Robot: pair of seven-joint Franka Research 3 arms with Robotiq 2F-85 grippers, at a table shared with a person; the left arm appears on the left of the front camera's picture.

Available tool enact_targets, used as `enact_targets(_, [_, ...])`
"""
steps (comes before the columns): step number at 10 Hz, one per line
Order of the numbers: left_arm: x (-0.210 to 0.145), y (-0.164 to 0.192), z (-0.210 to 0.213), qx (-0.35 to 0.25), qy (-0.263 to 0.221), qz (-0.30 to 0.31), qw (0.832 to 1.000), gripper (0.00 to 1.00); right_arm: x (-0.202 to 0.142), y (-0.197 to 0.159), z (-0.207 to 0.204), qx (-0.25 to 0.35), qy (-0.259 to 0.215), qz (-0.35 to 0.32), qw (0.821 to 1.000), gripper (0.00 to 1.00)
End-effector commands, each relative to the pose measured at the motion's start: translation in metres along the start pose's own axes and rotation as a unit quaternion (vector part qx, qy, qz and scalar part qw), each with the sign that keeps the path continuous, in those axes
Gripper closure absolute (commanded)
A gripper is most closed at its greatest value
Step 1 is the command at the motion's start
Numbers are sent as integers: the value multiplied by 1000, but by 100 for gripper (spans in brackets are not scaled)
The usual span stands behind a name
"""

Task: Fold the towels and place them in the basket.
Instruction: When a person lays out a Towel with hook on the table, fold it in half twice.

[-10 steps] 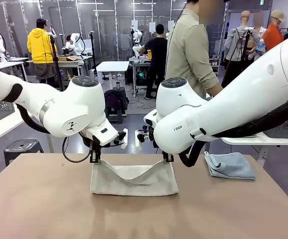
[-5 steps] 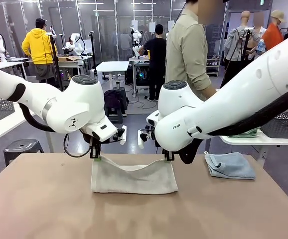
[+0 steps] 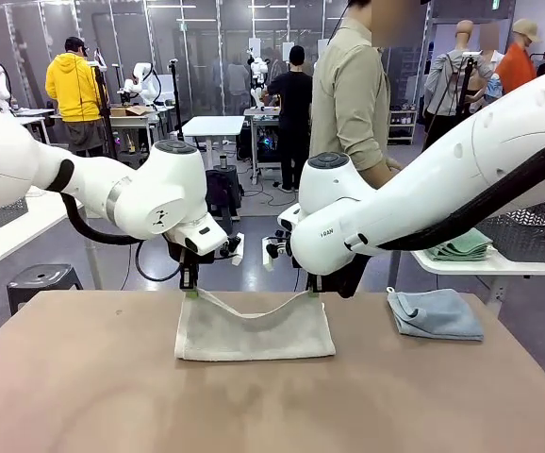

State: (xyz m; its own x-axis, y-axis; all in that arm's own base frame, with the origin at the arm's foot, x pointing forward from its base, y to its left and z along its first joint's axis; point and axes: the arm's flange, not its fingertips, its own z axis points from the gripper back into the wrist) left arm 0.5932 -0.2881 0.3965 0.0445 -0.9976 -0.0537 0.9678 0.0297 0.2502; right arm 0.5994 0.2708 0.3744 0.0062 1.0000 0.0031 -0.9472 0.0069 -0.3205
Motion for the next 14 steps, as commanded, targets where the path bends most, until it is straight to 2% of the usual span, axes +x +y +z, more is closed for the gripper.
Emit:
enact_targets(1, [7,17,-5,-17,-3,-8,1000,94,-2,-10,-7,10,18,-7,1000,95])
enact_targets(7, [-7,42,-36,-3,-8,23,1000,94,-9,-21,-28,18,31,-49,998,95])
enact_targets(8, [-9,43,-40,-6,-18,22,1000,94,-9,-22,-30,15,29,-50,998,92])
enact_targets(9, [-9,42,-41,1,-20,20,1000,74,-9,-22,-30,8,24,-52,998,75])
enact_targets(10, [-9,42,-40,15,-23,20,999,74,-9,-22,-29,-4,20,-55,998,72])
enact_targets(11, [-10,41,-40,39,-25,23,999,55,-9,-23,-29,-19,16,-52,998,55])
enact_targets(12, [-13,41,-43,56,-28,31,998,71,-10,-23,-28,-39,13,-56,998,52])
enact_targets(13, [-16,42,-43,71,-29,36,996,35,-11,-24,-27,-50,11,-58,997,35])
enact_targets(14, [-19,43,-41,80,-33,39,995,52,-12,-26,-23,-52,10,-60,997,32])
